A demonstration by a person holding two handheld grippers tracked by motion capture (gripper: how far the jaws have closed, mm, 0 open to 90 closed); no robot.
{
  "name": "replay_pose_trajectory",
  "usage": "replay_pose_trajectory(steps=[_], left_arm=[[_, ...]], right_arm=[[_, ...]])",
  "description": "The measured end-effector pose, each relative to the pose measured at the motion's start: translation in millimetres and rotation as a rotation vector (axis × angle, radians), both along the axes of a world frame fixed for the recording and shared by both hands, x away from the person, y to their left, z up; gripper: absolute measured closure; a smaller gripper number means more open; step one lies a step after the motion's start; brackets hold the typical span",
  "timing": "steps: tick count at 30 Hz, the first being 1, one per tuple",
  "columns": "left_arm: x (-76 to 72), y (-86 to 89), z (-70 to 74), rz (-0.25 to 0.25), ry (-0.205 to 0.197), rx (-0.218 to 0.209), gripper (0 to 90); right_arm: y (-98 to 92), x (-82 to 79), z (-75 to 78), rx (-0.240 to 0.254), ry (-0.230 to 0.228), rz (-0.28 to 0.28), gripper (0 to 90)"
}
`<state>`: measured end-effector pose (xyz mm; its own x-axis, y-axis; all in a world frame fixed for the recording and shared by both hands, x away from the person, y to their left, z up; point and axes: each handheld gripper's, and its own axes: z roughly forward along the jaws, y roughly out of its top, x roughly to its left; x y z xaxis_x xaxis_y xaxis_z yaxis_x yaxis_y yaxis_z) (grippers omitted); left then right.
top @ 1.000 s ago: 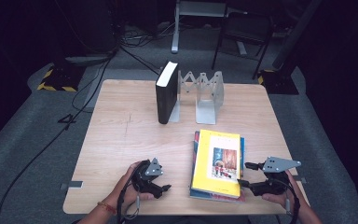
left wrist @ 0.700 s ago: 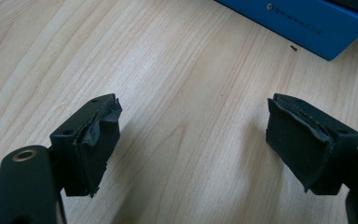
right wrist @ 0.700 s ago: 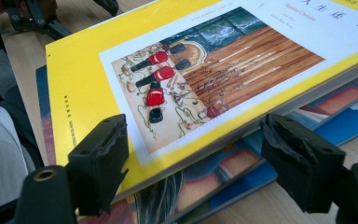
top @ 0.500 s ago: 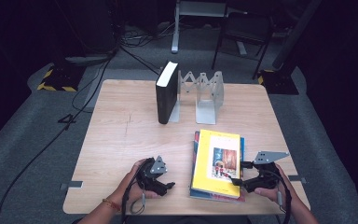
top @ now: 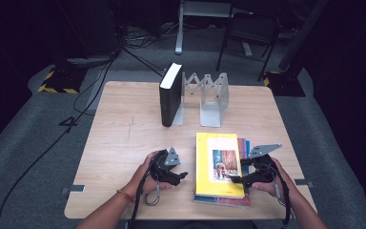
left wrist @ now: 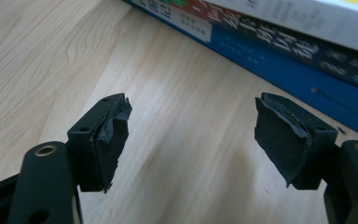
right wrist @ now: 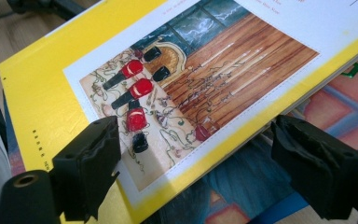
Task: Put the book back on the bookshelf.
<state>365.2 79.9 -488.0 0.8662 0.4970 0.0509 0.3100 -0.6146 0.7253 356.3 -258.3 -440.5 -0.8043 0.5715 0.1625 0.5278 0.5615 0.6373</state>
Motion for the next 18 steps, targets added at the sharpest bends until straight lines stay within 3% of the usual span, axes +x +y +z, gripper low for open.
replay_pose_trajectory(steps=[2,3,9,10,12,18], left_arm=[[5.0,-2.7,-0.5,0.008,-0.003,0.009,26.4],[8.3,-3.6,-0.4,0.011,0.001,-0.009,26.4],[18.9,-10.8,3.7,0.025,-0.008,-0.026,27.7],[22.3,-13.9,5.0,0.031,-0.005,-0.043,28.0],[23.7,-15.5,5.4,0.034,-0.006,-0.041,28.4],[26.8,-23.3,4.3,0.029,-0.03,-0.004,28.8]], right_arm=[[1.5,3.6,0.9,-0.013,0.014,0.009,15.2],[1.4,6.3,0.7,-0.012,0.028,0.016,15.3],[3.7,11.6,-0.7,-0.002,0.016,0.031,14.9],[4.0,10.4,-1.3,0.005,-0.01,0.038,16.2],[3.6,10.0,-1.7,0.012,-0.013,0.04,16.6],[5.1,6.4,1.2,0.017,-0.092,0.054,27.6]])
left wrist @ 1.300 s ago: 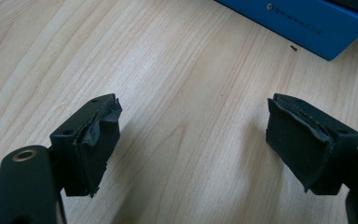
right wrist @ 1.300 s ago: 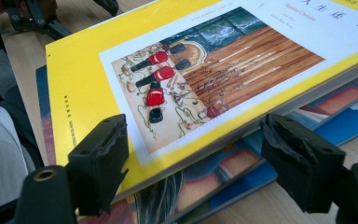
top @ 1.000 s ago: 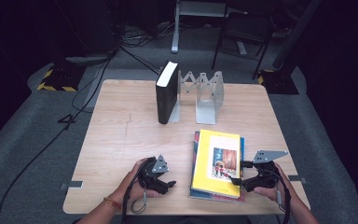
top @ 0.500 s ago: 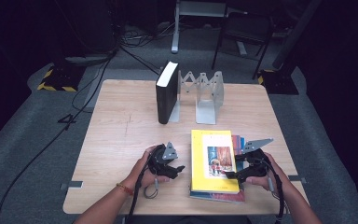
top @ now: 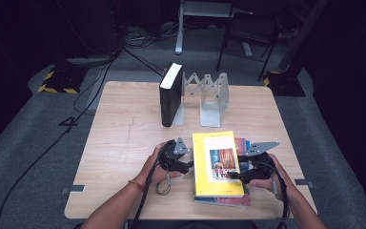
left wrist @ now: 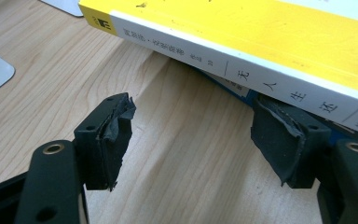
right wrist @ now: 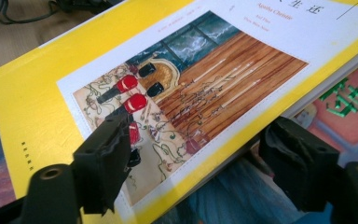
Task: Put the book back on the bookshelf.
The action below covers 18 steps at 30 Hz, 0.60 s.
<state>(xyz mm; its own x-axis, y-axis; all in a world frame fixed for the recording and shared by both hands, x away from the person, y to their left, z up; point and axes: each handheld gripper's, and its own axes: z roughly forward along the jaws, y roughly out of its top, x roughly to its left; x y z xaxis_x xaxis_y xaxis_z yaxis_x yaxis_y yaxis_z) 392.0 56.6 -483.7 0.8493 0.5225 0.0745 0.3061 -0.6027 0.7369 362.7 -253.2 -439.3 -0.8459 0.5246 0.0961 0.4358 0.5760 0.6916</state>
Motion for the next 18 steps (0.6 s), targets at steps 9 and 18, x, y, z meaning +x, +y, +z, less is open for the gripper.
replay_pose_trajectory(steps=[9,18], left_arm=[[12.2,3.5,-4.8,0.021,0.037,-0.035,36.2],[39.2,3.8,-4.6,0.079,0.049,-0.074,37.2]], right_arm=[[2.5,1.1,2.2,0.072,-0.058,0.043,54.7],[2.5,-3.1,10.5,0.121,-0.137,0.079,71.9]])
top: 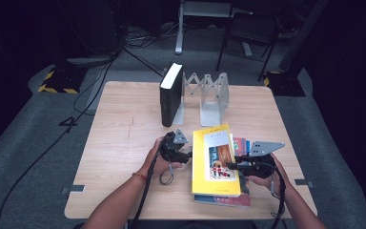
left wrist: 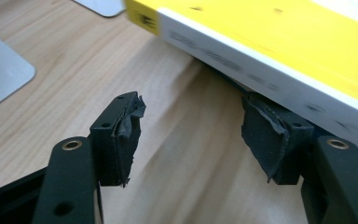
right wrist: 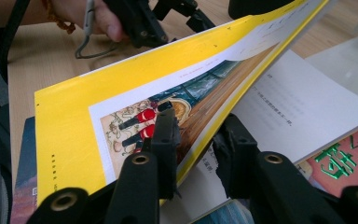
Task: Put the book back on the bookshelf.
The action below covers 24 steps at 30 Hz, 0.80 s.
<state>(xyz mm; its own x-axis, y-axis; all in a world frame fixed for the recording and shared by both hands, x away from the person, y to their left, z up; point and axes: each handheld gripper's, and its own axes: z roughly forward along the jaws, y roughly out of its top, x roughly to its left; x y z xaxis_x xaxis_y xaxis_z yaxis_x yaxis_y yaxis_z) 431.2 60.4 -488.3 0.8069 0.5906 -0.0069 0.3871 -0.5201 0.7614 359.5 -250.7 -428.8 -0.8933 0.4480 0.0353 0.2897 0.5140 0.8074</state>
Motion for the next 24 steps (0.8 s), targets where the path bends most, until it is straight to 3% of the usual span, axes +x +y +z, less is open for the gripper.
replay_pose_trajectory(steps=[1,4,7,8,10,12,14,15,17,18,24], left_arm=[[3.4,0.9,0.2,-0.001,0.018,-0.018,38.5],[8.8,1.5,1.8,-0.002,0.017,-0.039,42.6],[16.2,2.3,5.5,-0.008,0.027,-0.092,47.8],[18.3,2.9,8.2,-0.006,0.024,-0.117,56.2],[20.7,3.8,13.7,-0.022,0.019,-0.144,59.2],[21.7,3.6,26.6,-0.078,0.006,-0.16,70.3],[21.5,2.0,36.7,-0.109,-0.007,-0.158,87.0],[21.5,2.0,36.7,-0.109,-0.007,-0.158,88.7],[22.5,3.4,64.4,-0.135,-0.046,-0.2,89.0],[22.5,3.4,64.4,-0.135,-0.046,-0.2,89.0],[16.2,0.9,117.0,-0.141,-0.137,-0.205,89.1]], right_arm=[[0.1,-0.9,-0.1,0.006,-0.012,0.005,72.8],[-0.6,-2.3,-0.1,0.011,-0.024,0.01,74.0],[-1.9,-5.5,1.7,0.025,-0.055,0.028,75.5],[-2.9,-7.2,2.6,0.039,-0.079,0.039,76.2],[-3.1,-7.6,3.0,0.042,-0.083,0.04,76.6],[-3.1,-9.1,5.0,0.048,-0.11,0.039,77.1],[-3.6,-11.1,8.6,0.05,-0.149,0.028,77.7],[-3.8,-11.5,9.4,0.052,-0.162,0.026,78.1],[-5.9,-13.4,12.8,0.061,-0.202,0.009,79.4],[-5.9,-13.4,12.8,0.061,-0.202,0.009,79.4],[-10.2,-12.3,26.5,0.062,-0.323,-0.036,84.7]])
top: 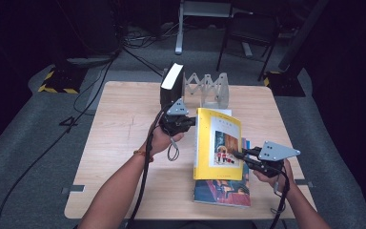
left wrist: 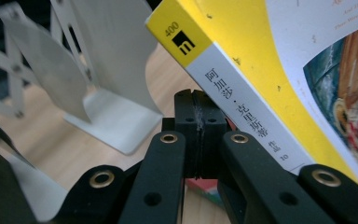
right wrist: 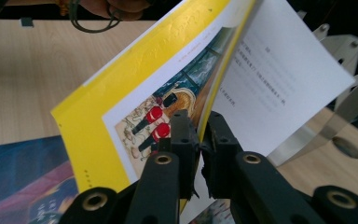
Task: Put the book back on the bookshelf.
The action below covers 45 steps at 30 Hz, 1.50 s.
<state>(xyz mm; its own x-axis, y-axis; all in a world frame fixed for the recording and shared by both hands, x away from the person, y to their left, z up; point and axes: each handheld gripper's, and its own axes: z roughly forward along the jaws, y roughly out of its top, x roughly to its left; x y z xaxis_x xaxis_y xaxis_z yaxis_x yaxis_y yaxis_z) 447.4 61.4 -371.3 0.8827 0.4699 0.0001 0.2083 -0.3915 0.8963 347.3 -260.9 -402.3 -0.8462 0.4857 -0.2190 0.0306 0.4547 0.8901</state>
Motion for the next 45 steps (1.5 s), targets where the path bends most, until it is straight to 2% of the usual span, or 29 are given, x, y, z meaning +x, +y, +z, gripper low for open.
replay_pose_trajectory(steps=[2,3,5,7,9,11,12,14,19,24,27,29,32,36,39,42,45], left_arm=[[-4.4,-0.5,13.0,0.007,-0.034,0.003,89.0],[-4.4,-0.5,13.0,0.007,-0.034,0.003,88.9],[-12.6,-2.0,20.5,-0.01,-0.071,0.017,88.6],[-18.0,-2.9,22.3,-0.013,-0.082,0.019,88.4],[-25.6,-2.9,24.6,-0.028,-0.085,0.002,87.2],[-37.2,-2.0,27.3,-0.029,-0.121,0.003,82.7],[-41.6,-1.6,27.6,-0.024,-0.126,-0.001,75.7],[-48.1,0.1,27.6,-0.036,-0.123,-0.01,69.2],[-67.6,3.5,20.6,-0.034,-0.138,0.044,59.0],[-83.4,13.5,1.1,-0.058,-0.097,0.085,49.7],[-88.7,18.2,-10.4,-0.085,-0.063,0.088,44.9],[-91.1,20.7,-17.2,-0.129,-0.029,0.086,39.7],[-97.3,21.2,-23.5,-0.145,-0.012,0.071,36.7],[-109.1,10.3,-38.9,-0.16,0.004,0.103,34.7],[-111.6,-1.4,-54.2,-0.162,0.026,0.135,35.5],[-111.2,-8.8,-64.3,-0.166,0.048,0.122,37.9],[-111.3,-16.3,-69.2,-0.163,0.044,0.12,40.5]], right_arm=[[-1.7,0.6,4.0,0.004,-0.036,-0.027,86.7],[-1.7,0.6,4.0,0.004,-0.036,-0.027,86.7],[-3.8,-3.3,2.7,0.016,-0.057,-0.038,87.1],[-4.4,-5.5,1.7,0.014,-0.064,-0.037,87.2],[-5.6,-13.5,0.2,0.008,-0.083,-0.039,87.3],[-7.3,-20.4,-1.5,0.005,-0.096,-0.033,87.3],[-9.5,-24.9,-3.0,0.012,-0.096,-0.027,87.4],[-11.9,-29.3,-3.9,0.02,-0.088,-0.014,87.4],[-13.3,-40.5,-6.1,0.017,-0.094,0.002,87.4],[-15.5,-45.5,-8.1,0.027,-0.092,0.01,87.4],[-16.5,-47.5,-9.4,0.031,-0.091,0.012,87.4],[-17.1,-48.3,-10.1,0.032,-0.092,0.019,87.4],[-16.7,-49.8,-10.3,0.029,-0.095,0.018,87.4],[-17.9,-50.6,-10.8,0.031,-0.089,0.026,87.3],[-17.5,-51.1,-11.0,0.03,-0.093,0.026,87.3],[-17.8,-51.3,-11.1,0.029,-0.093,0.025,87.3],[-17.8,-51.6,-11.3,0.03,-0.095,0.025,87.2]])
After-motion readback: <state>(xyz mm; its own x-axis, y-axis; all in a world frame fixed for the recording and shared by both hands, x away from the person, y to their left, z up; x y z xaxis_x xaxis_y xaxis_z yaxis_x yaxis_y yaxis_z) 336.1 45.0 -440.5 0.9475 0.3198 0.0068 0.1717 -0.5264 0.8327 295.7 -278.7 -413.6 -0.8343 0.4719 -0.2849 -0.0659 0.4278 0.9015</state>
